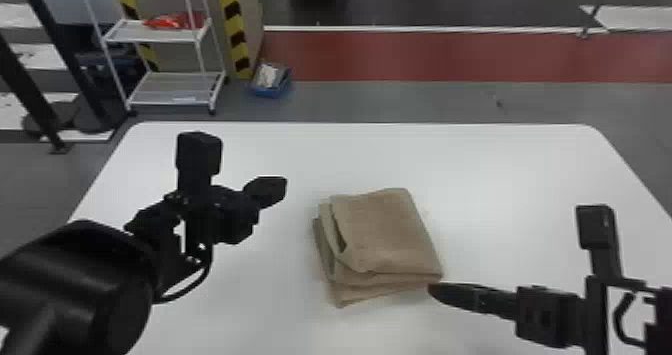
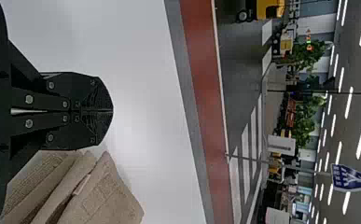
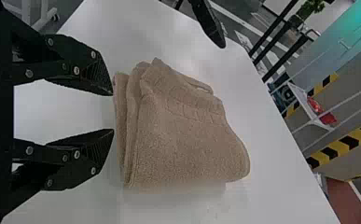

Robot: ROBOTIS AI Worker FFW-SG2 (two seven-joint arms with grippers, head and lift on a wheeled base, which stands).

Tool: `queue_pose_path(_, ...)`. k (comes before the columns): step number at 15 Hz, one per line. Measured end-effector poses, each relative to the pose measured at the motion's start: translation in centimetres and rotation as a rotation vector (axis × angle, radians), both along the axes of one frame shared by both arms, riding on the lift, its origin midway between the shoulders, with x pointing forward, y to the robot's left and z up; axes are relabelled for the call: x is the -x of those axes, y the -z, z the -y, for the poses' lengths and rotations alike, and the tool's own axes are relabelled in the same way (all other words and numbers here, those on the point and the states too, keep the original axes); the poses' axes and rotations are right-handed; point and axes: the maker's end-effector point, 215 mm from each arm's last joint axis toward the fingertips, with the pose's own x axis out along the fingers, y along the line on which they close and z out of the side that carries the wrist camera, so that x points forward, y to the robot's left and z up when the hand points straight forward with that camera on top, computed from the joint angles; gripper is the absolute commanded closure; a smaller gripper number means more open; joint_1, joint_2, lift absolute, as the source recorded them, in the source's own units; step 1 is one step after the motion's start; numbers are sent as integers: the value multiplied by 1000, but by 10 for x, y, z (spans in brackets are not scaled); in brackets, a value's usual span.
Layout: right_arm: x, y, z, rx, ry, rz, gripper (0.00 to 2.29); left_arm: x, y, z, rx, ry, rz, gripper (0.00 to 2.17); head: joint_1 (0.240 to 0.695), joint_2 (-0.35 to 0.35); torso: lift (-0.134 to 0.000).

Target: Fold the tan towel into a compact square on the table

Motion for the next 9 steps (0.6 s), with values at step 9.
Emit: queue_pose_path(9, -41, 55, -2, 167, 23, 30, 2010, -2, 4, -5, 5, -4, 4, 1949, 695, 1, -123)
